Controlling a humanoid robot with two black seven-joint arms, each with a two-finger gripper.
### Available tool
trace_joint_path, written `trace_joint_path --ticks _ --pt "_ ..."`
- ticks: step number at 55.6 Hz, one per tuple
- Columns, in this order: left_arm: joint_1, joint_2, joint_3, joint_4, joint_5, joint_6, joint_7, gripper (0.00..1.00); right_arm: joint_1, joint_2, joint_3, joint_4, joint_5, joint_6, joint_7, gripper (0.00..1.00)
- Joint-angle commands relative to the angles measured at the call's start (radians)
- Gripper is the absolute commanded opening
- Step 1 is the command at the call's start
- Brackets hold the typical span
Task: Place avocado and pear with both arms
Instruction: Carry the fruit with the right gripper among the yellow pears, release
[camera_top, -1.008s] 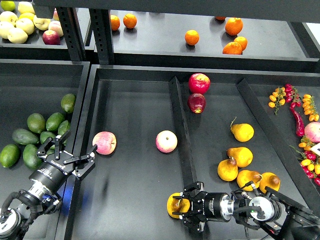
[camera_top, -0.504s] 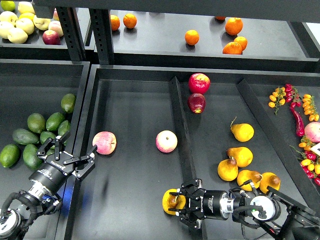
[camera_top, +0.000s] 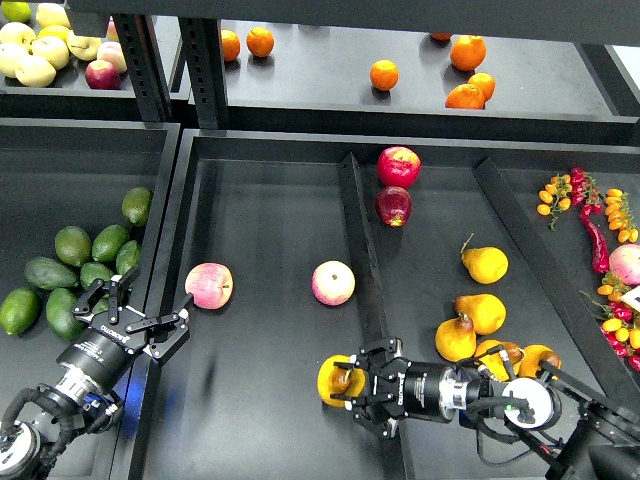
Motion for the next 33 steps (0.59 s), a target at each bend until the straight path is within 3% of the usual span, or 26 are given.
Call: trace_joint_path --ticks 1,16,33 --pt "0.0 0.0 0.001 -0.001 0.0 0.0 0.0 1.0 -0.04 -0.053 0.002 -0.035 0.007 0.068 0.0 0.19" --pt "0.0 0.0 0.0 0.001 0.0 0.0 0.0 0.99 -0.074 -0.047 0.005 -0.124 -0.004 0.088 0.0 0.2" --pt "0.01 0.0 0.0 0.001 0.0 0.0 0.0 0.99 -0.094 0.044 0.005 -0.258 -0.061 0.109 0.0 0.22"
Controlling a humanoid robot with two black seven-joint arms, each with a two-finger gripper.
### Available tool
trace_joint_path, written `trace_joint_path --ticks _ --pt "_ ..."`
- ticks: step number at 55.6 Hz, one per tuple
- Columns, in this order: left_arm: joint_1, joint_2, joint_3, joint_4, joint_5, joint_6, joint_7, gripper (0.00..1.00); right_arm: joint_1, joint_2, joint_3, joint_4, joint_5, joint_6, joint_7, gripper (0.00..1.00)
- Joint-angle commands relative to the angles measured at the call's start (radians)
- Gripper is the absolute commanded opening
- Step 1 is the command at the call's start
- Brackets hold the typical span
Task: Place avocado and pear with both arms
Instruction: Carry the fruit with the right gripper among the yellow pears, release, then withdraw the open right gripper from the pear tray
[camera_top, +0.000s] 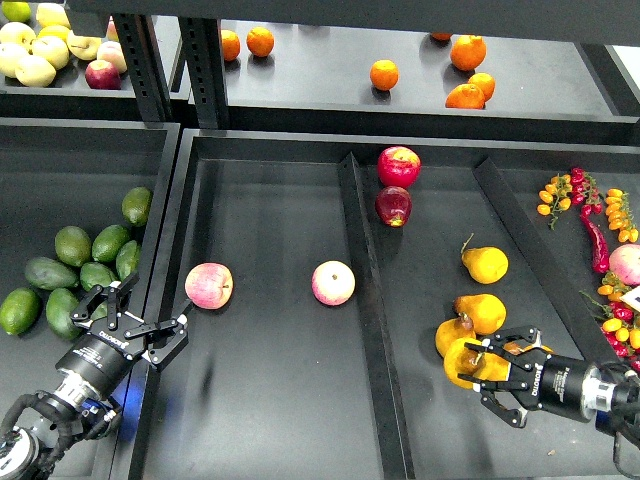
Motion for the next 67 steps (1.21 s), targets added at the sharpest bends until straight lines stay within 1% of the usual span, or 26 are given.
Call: trace_joint_path --ticks 1,16,26,32,36,42,47,51,52,54,56,61,67 --pt "0.002 0.0 0.0 -0.001 0.0 0.0 0.0 0.99 -0.005 0.027 0.0 -0.047 -0.014 0.017 0.0 0.22" --pt "0.002 0.0 0.0 0.002 0.0 0.0 0.0 0.99 -0.003 0.078 0.001 -0.18 -0.04 0.089 0.0 0.24" --pt "0.002 0.0 0.0 0.004 0.0 0.0 0.0 0.99 -0.003 0.078 0.001 -0.191 -0.04 0.09 0.0 0.29" --pt "0.002 0.0 0.0 0.004 0.0 0.0 0.0 0.99 -0.003 0.078 0.001 -0.193 -0.04 0.086 0.0 0.42" --pt "0.002 0.0 0.0 0.004 0.0 0.0 0.0 1.0 -0.003 0.069 0.0 -0.182 -0.04 0.08 0.0 0.44" --pt "0.002 0.0 0.001 0.006 0.0 0.0 0.0 0.99 -0.005 0.059 0.0 -0.174 -0.041 0.076 0.0 0.53" --pt "0.003 0.0 0.001 0.007 0.0 0.0 0.0 1.0 -0.003 0.05 -0.004 -0.174 -0.043 0.076 0.0 0.63" --pt "0.003 0.0 0.001 0.007 0.0 0.0 0.0 0.99 -0.005 0.041 -0.008 -0.171 -0.053 0.076 0.0 0.74" --pt "0.003 0.0 0.001 0.007 0.0 0.0 0.0 1.0 -0.005 0.039 -0.008 -0.171 -0.058 0.076 0.0 0.79" --pt "0.002 0.0 0.001 0.007 0.0 0.0 0.0 0.99 -0.005 0.036 -0.008 -0.164 -0.064 0.075 0.0 0.93" --pt "0.002 0.0 0.001 0.007 0.0 0.0 0.0 0.99 -0.005 0.035 -0.008 -0.157 -0.067 0.072 0.0 0.99" --pt "0.002 0.0 0.001 0.007 0.0 0.0 0.0 1.0 -0.003 0.02 -0.004 -0.133 -0.066 0.06 0.0 0.99" --pt "0.002 0.0 0.001 0.007 0.0 0.0 0.0 1.0 0.0 -0.025 0.003 -0.069 -0.058 0.044 0.0 0.99"
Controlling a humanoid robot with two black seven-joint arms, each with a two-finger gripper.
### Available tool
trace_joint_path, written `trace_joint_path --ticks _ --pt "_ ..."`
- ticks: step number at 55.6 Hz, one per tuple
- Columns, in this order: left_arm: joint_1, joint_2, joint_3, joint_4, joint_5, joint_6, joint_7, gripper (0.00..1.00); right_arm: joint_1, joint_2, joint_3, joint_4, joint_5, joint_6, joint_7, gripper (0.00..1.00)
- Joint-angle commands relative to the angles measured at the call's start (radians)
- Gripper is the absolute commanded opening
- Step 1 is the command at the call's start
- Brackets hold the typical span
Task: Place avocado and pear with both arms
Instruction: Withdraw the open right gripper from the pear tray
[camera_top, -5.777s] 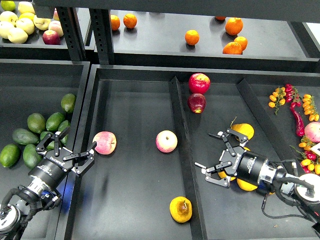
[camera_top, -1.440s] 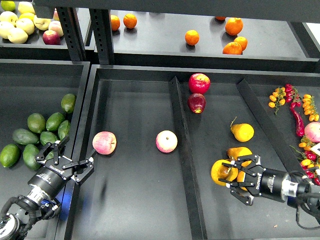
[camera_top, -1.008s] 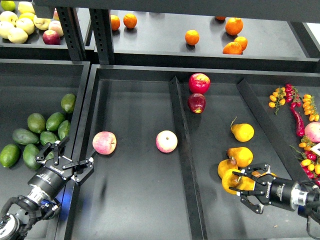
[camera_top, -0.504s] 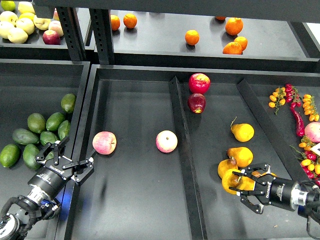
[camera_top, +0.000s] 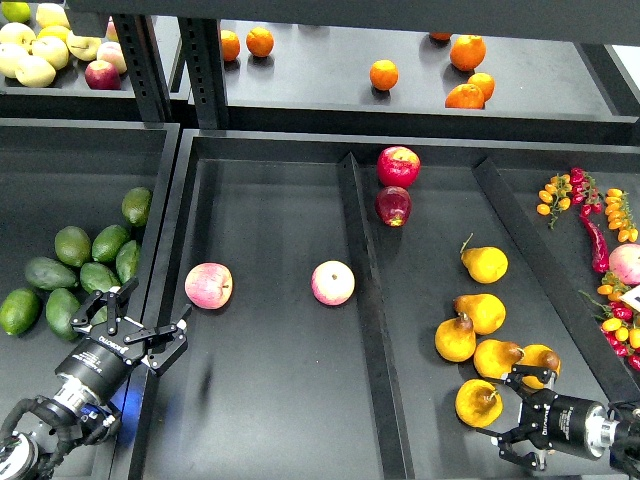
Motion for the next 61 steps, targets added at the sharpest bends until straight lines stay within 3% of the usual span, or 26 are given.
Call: trace_joint_path --ticks 1,14,24,44,61 --pt "0.0 0.0 0.0 0.0 0.0 0.0 0.0 1.0 0.009 -0.049 0.006 0.071 0.007 -0.014 0.0 0.99" --pt "0.001 0.0 0.0 0.002 0.0 0.0 0.0 1.0 0.012 -0.088 0.112 0.174 0.012 -0.016 0.0 0.99" --pt "0.0 0.0 0.0 0.003 0.0 0.0 0.0 0.99 0.072 -0.04 0.213 0.212 0.008 -0.065 0.0 0.99" --pt "0.029 0.0 0.001 0.001 0.002 0.0 0.0 0.99 0.115 0.369 0.56 0.168 0.004 -0.122 0.0 0.99" --pt "0.033 0.0 0.006 0.005 0.002 0.0 0.0 0.99 0.097 0.512 0.659 0.117 0.008 -0.148 0.0 0.99"
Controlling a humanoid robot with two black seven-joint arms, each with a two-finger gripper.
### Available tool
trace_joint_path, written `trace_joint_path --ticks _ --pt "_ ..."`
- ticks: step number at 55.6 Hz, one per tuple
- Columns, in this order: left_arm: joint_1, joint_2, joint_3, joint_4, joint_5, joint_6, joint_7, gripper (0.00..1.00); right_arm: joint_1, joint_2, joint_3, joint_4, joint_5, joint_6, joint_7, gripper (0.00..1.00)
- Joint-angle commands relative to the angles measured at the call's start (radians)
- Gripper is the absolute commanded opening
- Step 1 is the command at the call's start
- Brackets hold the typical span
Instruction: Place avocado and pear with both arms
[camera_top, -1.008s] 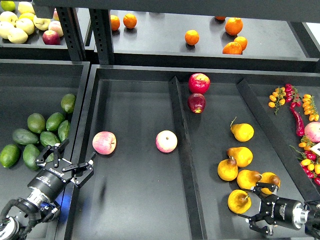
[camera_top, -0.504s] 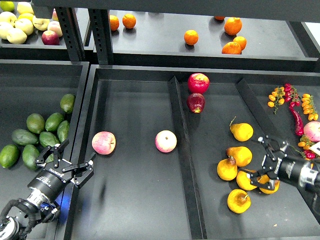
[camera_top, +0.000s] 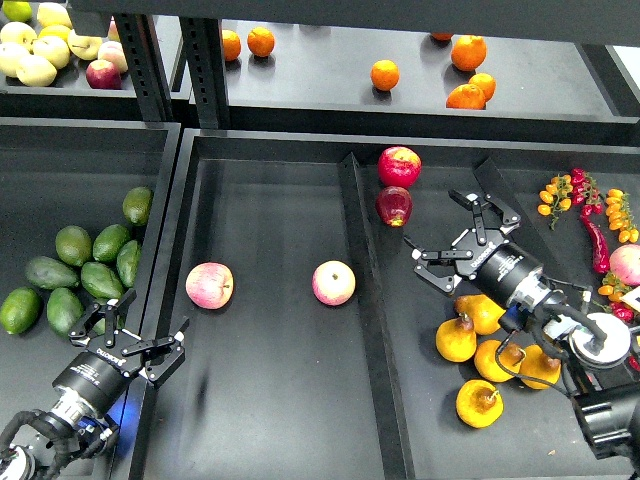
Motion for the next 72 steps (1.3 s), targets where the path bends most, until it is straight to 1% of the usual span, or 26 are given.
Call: trace_joint_path --ticks 1,8,12,21,36,41,43,50,55,64,65,72 --pt "0.0 0.0 0.002 0.001 0.0 0.0 0.0 0.99 -0.006 0.068 0.062 -0.022 0.002 0.001 0.0 0.99" --pt "0.0 0.0 0.002 0.002 0.0 0.0 0.0 1.0 -0.032 0.153 0.134 -0.023 0.002 0.001 0.0 0.99" --pt "-0.003 0.0 0.012 0.004 0.0 0.0 0.0 0.99 -0.053 0.154 0.166 -0.019 0.002 0.004 0.0 0.99" --pt "-0.024 0.0 0.027 0.005 0.0 0.0 0.0 0.99 -0.07 0.154 0.152 -0.023 0.002 0.007 0.0 0.99" --pt "-0.11 0.0 0.064 0.045 -0.002 0.0 0.0 0.99 -0.085 0.154 0.141 -0.034 0.002 0.013 0.0 0.99" --pt "-0.141 0.0 0.079 0.082 -0.002 0.0 -0.024 0.99 -0.09 0.154 0.102 -0.062 0.008 0.019 0.0 0.99" --pt "-0.155 0.0 0.087 0.103 -0.003 0.0 -0.033 0.99 -0.093 0.154 0.08 -0.074 0.017 0.046 0.0 0.99" --pt "-0.191 0.0 0.096 0.169 -0.017 0.0 -0.038 0.99 -0.104 0.154 0.036 -0.106 0.019 0.151 0.0 0.99" --pt "-0.218 0.0 0.096 0.208 -0.029 0.0 -0.041 0.99 -0.121 0.154 0.036 -0.103 0.019 0.174 0.0 0.99" --pt "-0.267 0.0 0.094 0.238 -0.08 0.0 -0.093 0.99 -0.167 0.154 0.051 -0.052 0.022 0.177 0.0 1.0" --pt "-0.277 0.0 0.096 0.232 -0.106 0.0 -0.103 0.99 -0.196 0.154 0.059 -0.019 0.025 0.181 0.0 1.0" --pt "-0.282 0.0 0.093 0.215 -0.121 0.0 -0.105 0.99 -0.254 0.154 0.083 0.04 0.048 0.215 0.004 0.99"
